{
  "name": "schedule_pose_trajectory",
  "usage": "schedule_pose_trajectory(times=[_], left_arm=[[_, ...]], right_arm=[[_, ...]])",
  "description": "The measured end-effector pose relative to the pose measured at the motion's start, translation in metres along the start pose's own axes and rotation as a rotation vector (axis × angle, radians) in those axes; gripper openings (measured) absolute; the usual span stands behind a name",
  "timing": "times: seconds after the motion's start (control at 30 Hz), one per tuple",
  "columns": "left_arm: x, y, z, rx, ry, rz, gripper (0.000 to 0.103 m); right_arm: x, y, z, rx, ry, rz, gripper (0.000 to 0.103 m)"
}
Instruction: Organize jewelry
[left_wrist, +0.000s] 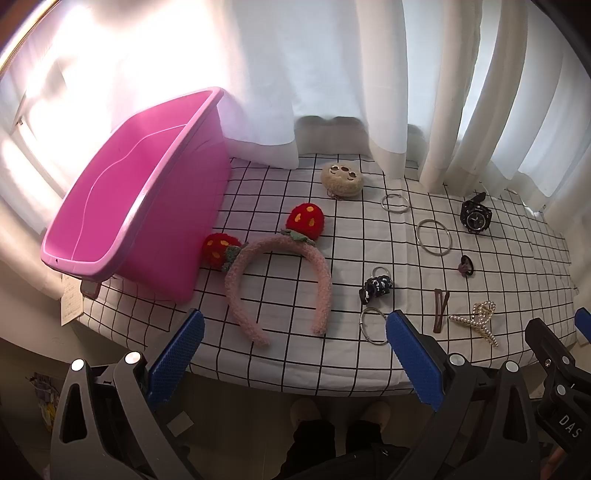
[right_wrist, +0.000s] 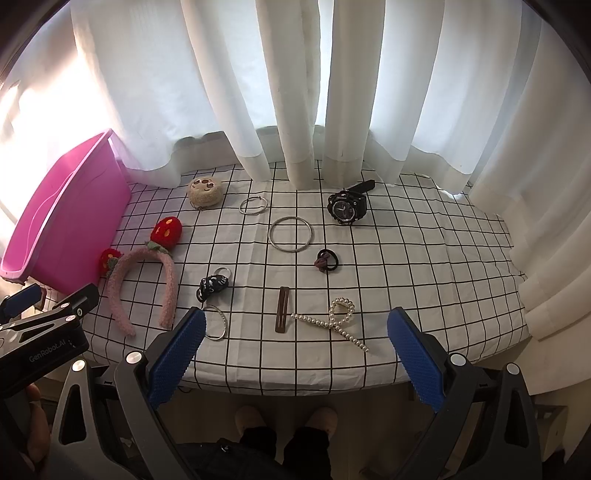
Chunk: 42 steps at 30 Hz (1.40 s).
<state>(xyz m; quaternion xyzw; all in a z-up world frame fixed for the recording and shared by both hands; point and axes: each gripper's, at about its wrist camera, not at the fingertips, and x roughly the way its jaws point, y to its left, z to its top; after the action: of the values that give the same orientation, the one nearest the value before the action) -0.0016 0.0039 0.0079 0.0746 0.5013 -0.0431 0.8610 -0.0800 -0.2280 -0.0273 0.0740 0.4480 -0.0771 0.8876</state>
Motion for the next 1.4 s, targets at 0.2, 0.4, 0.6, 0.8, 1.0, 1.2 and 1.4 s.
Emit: schedule_pose_trajectory(times=[0.2,0.4,0.6,0.8,1.0,1.2,1.4], left_arm=[[0.001,0.001,0.000,-0.002,0.001,-0.002,0.097],[0.010,0.013,-0.005,-0.023,0.016,-0.019,0.097],[0.040,0.034,-0.028,-0.043,0.027,-0.014,0.097],[0.077,0.047,-0.053,-0.047,0.049,-0.024,0.097],[0.102,0.048,-0.061,-0.123,0.051,-0.018,0.097],[0.109,0.018,-0.059,-0.134,-0.039,-0.043,0.097],[0.129,-0.001,-0.056,-0.139,-0.072,-0.036,0.097]], right_arm=[[0.000,0.000,0.000,0.001,0.001,0.001,0.094],[0.007,-0.004,-0.003,0.011,0.008,0.023,0.094],[0.031,-0.018,-0.024,0.050,0.037,0.065,0.094],[0.059,-0.034,-0.050,0.075,0.036,0.095,0.094],[0.086,-0.059,-0.060,0.068,0.040,0.080,0.094],[0.127,-0.084,-0.061,0.067,0.051,0.155,0.094],[0.158,-0.087,-0.060,0.001,0.034,0.169,0.094]])
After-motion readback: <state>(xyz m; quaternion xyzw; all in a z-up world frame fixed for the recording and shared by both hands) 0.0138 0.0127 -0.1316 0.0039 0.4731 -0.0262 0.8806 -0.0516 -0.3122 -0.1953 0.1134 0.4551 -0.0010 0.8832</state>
